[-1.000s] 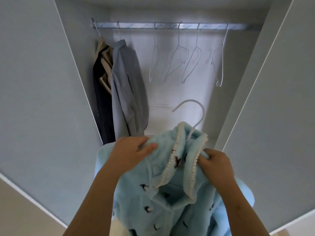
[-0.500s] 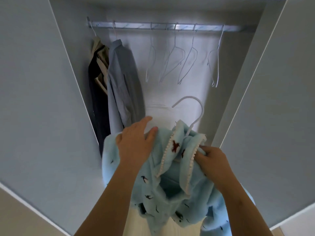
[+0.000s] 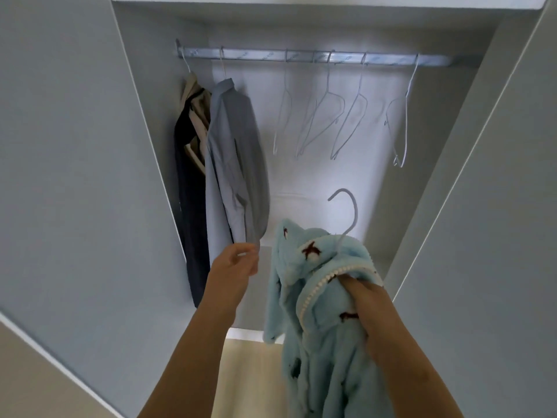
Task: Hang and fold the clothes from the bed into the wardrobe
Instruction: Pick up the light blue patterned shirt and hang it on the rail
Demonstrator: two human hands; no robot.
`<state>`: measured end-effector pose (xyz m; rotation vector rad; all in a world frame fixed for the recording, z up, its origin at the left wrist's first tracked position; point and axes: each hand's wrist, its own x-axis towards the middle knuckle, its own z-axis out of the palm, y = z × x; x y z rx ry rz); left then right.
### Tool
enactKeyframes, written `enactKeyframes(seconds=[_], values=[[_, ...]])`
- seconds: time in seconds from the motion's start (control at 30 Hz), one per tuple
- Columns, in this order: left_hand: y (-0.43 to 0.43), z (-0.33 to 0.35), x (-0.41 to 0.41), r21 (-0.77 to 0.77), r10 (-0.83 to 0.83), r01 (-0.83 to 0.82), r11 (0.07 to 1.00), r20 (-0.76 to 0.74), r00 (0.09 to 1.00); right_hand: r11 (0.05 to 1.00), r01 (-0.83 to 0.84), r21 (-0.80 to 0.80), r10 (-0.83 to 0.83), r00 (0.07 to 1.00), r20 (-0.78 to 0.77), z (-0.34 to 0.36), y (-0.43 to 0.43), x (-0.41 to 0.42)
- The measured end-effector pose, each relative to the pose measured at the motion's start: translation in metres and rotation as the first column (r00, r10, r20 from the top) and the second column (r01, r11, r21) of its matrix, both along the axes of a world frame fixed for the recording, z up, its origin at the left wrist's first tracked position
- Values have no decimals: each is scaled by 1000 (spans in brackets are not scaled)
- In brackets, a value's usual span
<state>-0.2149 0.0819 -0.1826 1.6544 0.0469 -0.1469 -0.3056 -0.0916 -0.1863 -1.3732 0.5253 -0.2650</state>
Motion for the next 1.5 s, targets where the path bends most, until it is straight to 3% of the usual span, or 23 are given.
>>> enactKeyframes(seconds=[0.1,0.17,0.37,0.67,0.87,1.07,1.2,1.33,1.5], values=[[8,3,7,-30,30,-30,999,8,1000,994,-86,74,86,996,4,1,13,17],[16,5,14,-34,57,-57,998,9,998,990,-141,28,142,989,-38,5,22,34],[32,12,56,-50,130,-128,990,30,991,956,-262,131,255,964,70,19,42,89],[41,35,173,-119,120,-109,987,85,989,930,-369,1,368,929,32,31,61,203],[47,48,270,-64,93,-84,994,153,984,931,-307,-196,302,952,-55,50,78,294],[41,63,346,106,62,-108,989,365,929,948,-229,-219,233,972,-4,71,77,356],[30,71,379,271,58,-226,936,512,857,952,-177,-250,187,982,17,90,67,386],[16,80,406,469,-43,-224,854,493,869,959,-169,-229,186,981,56,111,59,417],[0,84,434,605,-116,-229,763,477,871,936,-169,-308,211,972,107,136,39,451]])
